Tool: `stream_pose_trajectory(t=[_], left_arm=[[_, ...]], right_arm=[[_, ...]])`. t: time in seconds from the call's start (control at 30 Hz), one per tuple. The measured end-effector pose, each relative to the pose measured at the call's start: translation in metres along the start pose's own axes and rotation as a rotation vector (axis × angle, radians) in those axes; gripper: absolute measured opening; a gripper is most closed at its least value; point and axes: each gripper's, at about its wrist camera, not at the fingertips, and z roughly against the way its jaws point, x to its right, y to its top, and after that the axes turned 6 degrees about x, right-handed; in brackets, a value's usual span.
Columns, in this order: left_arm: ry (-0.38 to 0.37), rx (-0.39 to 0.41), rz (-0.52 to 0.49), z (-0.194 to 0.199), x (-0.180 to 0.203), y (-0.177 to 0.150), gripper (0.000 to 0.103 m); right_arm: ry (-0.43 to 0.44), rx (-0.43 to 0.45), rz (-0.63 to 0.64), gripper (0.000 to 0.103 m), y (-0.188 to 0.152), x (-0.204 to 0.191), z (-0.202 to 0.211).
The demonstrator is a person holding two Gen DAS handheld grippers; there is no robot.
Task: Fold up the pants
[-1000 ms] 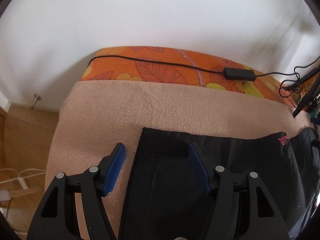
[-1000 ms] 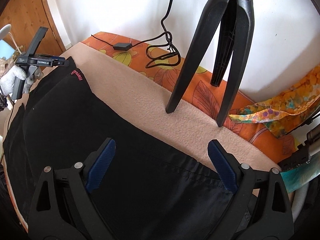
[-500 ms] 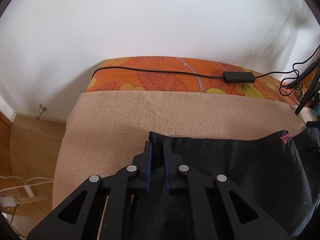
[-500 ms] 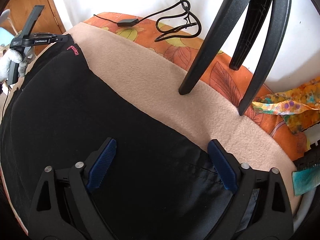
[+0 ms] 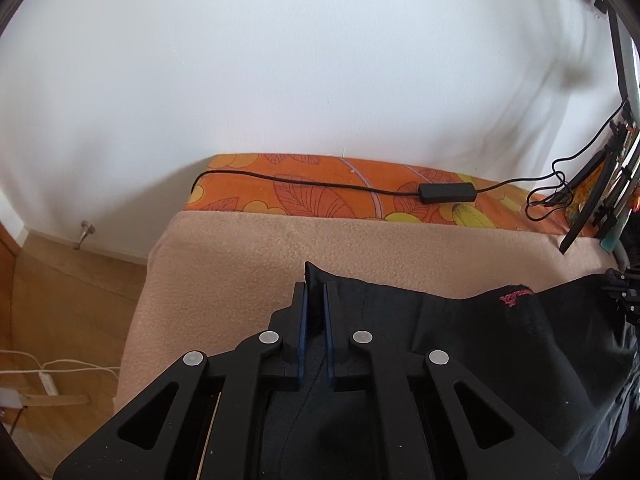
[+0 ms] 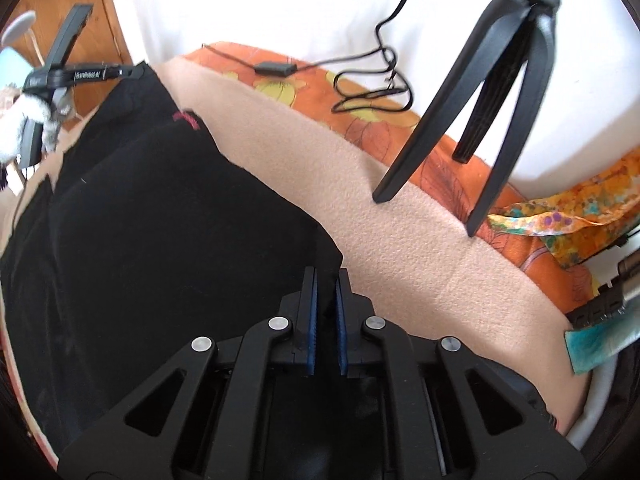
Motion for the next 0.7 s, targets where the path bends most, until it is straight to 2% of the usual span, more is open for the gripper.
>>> stream_pose_trajectory(t=[0.2,0.37,0.5,0.7], left_arm=[[-0.014,0.058,0.017,0.036,-0.002,0.006,0.005],[-0.034,0.103,0.036,0.076,-0.002,0.005,0.005],[-0.035,0.145,0.036,0.110,-0.001,-0.005,0.005],[-0.043,0.168,0.059,0.156,-0.004,-0.033,0.005]], right_arm=[[-0.021,0.091,-0.054,0.008,0.004,-0.003,0.049],[-0.039,0.139,-0.038,0.008,-0.001,-0.025,0.094],[-0.052,0.183,-0.019,0.007,-0.011,-0.043,0.134],[-0.076,0.227,0.010,0.007,-0.032,-0.074,0.180]])
